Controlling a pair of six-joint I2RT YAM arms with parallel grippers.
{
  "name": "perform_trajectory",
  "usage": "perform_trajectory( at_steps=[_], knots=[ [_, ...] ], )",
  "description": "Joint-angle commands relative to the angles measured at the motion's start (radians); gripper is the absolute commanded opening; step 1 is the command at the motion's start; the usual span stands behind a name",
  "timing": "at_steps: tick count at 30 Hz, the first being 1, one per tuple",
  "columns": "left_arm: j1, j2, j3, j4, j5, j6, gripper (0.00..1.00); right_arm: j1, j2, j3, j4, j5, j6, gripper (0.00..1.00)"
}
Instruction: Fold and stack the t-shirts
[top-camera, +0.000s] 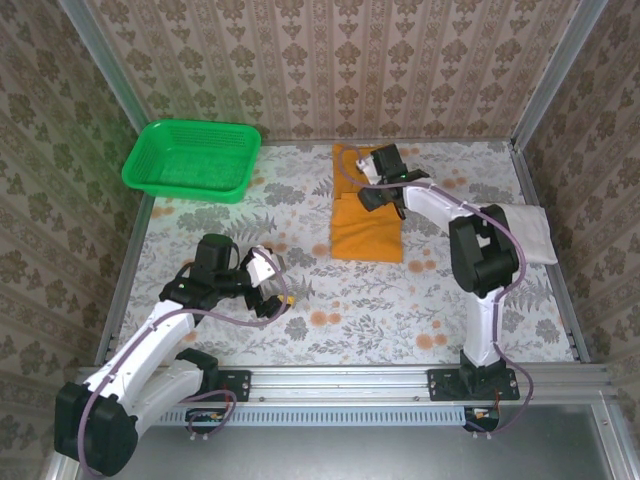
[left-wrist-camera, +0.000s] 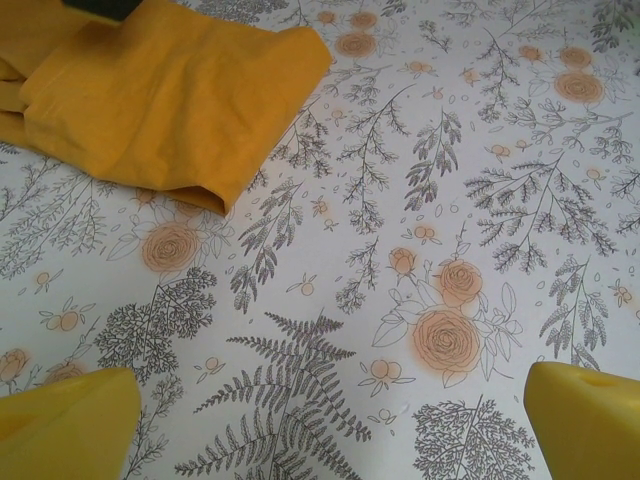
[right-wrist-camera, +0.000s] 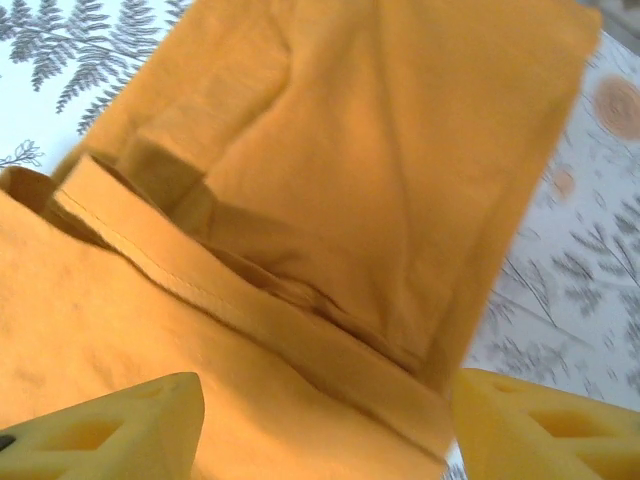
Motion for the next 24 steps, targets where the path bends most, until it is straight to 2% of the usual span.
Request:
perform_trajectory(
  at_steps=[1,8,14,19,24],
  knots=[
    [0.008,-0.005,0.010,0.019,0.024,0.000,1.00,-0.038,-0.045,-0.031,-0.068,-0.030,0.114,0.64],
    [0.008,-0.004,0.015,0.013,0.029,0.003,1.00,-0.068,0.077,0.064,-0.172,-0.082,0.240,0.50],
    [0.009,-0.026,0.003,0.013,0.009,0.007,1.00,-0.120,0.169,0.171,-0.305,-0.104,0.316,0.50],
    [0.010,-0.029,0.006,0.015,0.011,-0.001,1.00,-0.176,0.162,0.147,-0.317,-0.139,0.382,0.47],
    [0.009,-0.031,0.002,0.020,0.012,-0.003,1.00,-0.179,0.056,0.031,-0.185,-0.176,0.335,0.52]
  ],
)
